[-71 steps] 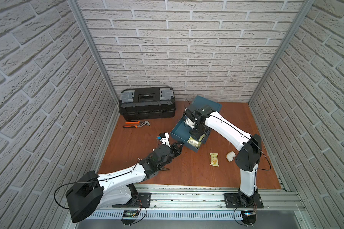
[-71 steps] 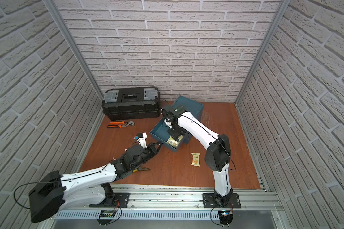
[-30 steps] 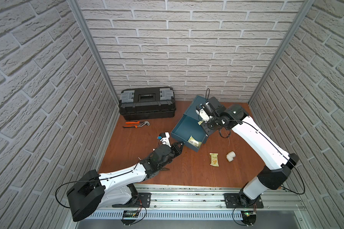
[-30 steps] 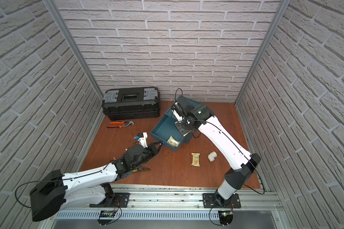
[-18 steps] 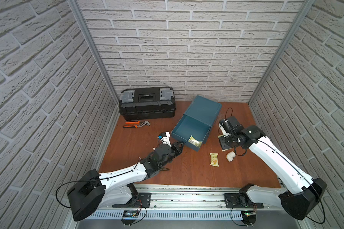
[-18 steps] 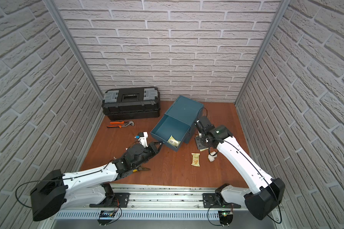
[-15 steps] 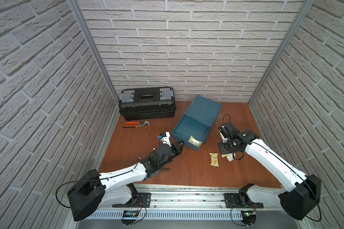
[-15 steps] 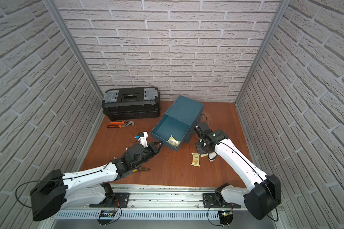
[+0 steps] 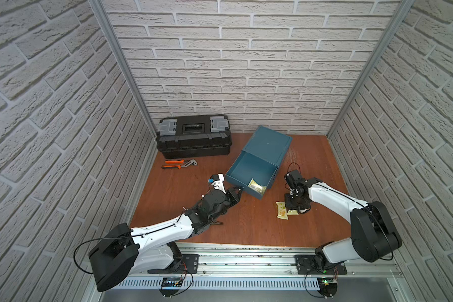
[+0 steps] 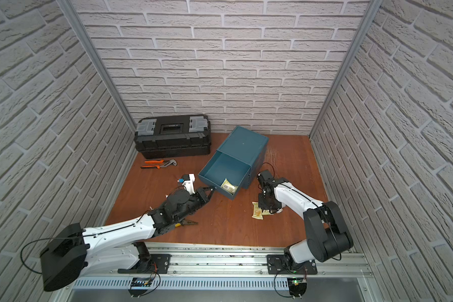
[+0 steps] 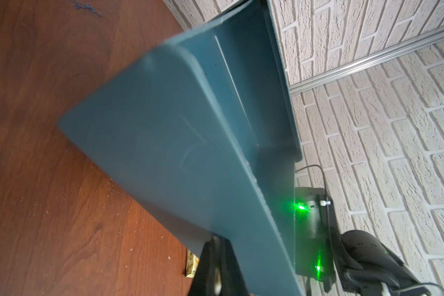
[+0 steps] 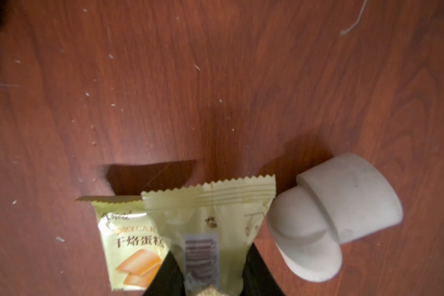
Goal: Take the cookies out of the drawer
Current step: Place the cookie at the center of the board.
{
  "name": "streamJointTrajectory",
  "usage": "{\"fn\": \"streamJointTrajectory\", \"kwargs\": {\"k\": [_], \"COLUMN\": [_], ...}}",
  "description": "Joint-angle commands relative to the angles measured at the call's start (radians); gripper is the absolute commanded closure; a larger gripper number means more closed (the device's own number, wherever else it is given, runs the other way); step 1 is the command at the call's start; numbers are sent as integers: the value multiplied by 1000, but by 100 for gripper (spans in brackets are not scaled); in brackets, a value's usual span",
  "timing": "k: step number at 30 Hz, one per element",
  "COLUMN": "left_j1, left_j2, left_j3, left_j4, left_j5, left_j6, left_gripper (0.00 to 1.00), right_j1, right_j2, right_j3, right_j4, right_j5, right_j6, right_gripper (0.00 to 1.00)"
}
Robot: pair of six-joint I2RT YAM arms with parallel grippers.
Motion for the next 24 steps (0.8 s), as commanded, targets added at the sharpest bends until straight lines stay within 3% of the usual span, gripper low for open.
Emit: {"fn": "streamJointTrajectory", "kwargs": {"k": [1, 12, 20, 24], "left_j1": [9, 10, 9, 9], "left_j2": [10, 11, 5, 4], "left_j3": [19, 19, 14, 8], "left_j4": [-8, -3, -11, -15], "left_j5": [9, 10, 7, 8], "left_j6": [20, 21, 24, 38], "left_gripper": [100, 100, 100, 100], "right_j1": [-9, -14, -10, 23], "right_j2": [14, -39, -278, -388], "right_j3": [-13, -1, 126, 243], "right_j4": [57, 6, -170, -169], "right_j5": [-4, 14, 44, -59], "right_j6": [32, 29, -10, -89], "right_gripper": [65, 48, 45, 48]}}
